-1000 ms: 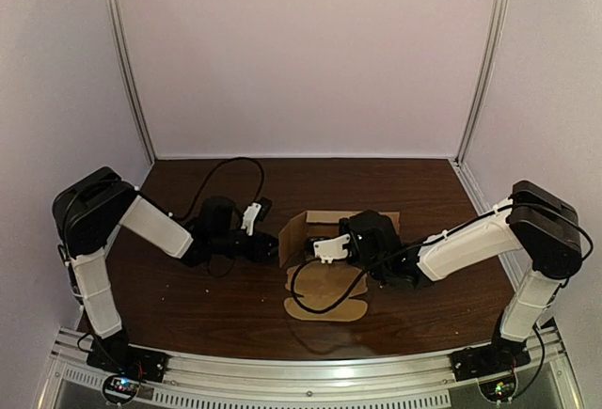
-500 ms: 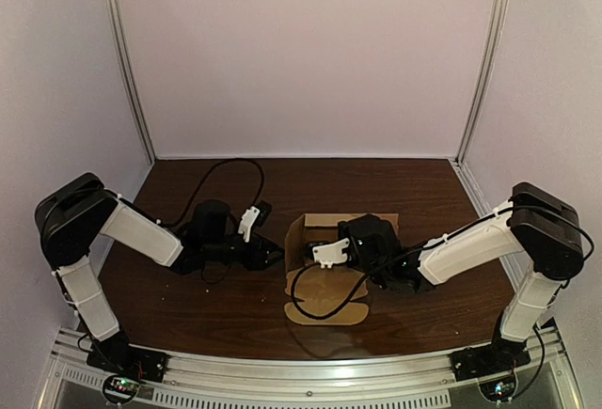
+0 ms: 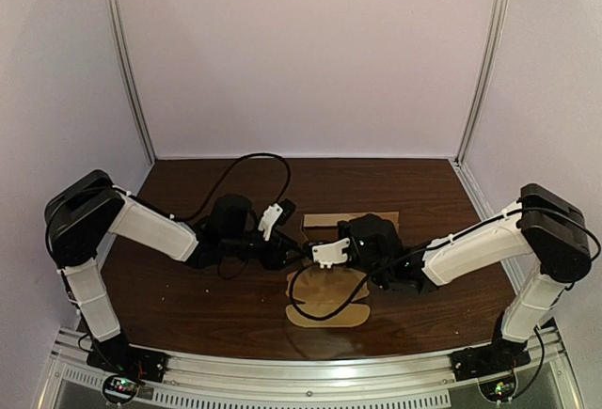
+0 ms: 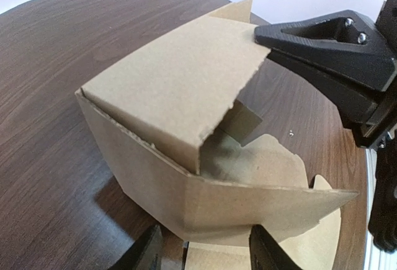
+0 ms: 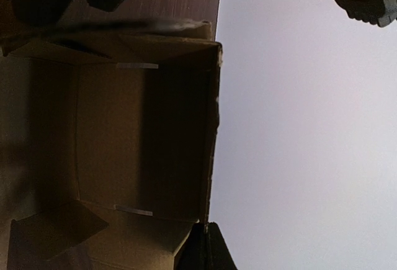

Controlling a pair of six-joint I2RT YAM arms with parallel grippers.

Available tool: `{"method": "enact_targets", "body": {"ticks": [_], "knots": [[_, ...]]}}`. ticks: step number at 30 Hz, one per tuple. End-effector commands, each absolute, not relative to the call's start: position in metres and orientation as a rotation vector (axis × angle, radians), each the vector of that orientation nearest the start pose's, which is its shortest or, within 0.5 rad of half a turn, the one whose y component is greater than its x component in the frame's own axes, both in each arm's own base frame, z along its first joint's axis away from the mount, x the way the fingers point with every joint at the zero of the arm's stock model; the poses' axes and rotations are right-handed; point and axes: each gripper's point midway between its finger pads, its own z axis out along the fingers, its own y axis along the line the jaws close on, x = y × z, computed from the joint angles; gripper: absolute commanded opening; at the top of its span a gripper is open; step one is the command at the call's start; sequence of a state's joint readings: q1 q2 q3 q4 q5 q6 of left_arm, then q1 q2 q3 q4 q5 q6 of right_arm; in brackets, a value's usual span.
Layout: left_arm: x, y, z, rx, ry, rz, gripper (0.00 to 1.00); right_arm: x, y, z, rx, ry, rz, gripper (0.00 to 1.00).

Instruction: Fold the paper box

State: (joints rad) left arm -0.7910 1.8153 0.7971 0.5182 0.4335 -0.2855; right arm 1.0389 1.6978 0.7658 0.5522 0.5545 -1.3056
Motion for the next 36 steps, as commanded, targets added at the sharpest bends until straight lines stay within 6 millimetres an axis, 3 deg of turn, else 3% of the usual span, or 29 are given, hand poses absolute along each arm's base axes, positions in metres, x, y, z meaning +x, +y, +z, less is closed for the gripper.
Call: {"method": "enact_targets", "body": {"ticks": [1, 9, 16, 23, 28, 36], "knots": [[0.283, -0.395, 0.078, 0.839, 2.039, -1.04, 0.5, 0.303, 0.344, 0.14, -1.611, 1.143, -0.684, 0.0], [0.292, -0.401, 0.073, 0.785, 2.025, -1.008, 0.51, 0.295, 0.341, 0.125, -1.68, 1.237, -0.619, 0.0], [0.307, -0.397, 0.071, 0.7, 1.977, -0.847, 0.51, 0.283, 0.339, 0.108, -1.737, 1.302, -0.568, 0.0], [0.311, -0.399, 0.065, 0.684, 1.918, -0.779, 0.52, 0.275, 0.338, 0.102, -1.773, 1.349, -0.543, 0.0], [0.322, -0.39, 0.069, 0.601, 1.862, -0.69, 0.5, 0.271, 0.337, 0.1, -1.793, 1.424, -0.511, 0.0], [0.325, -0.379, 0.075, 0.518, 1.801, -0.66, 0.37, 0.267, 0.339, 0.1, -1.8, 1.51, -0.454, 0.0]]}}
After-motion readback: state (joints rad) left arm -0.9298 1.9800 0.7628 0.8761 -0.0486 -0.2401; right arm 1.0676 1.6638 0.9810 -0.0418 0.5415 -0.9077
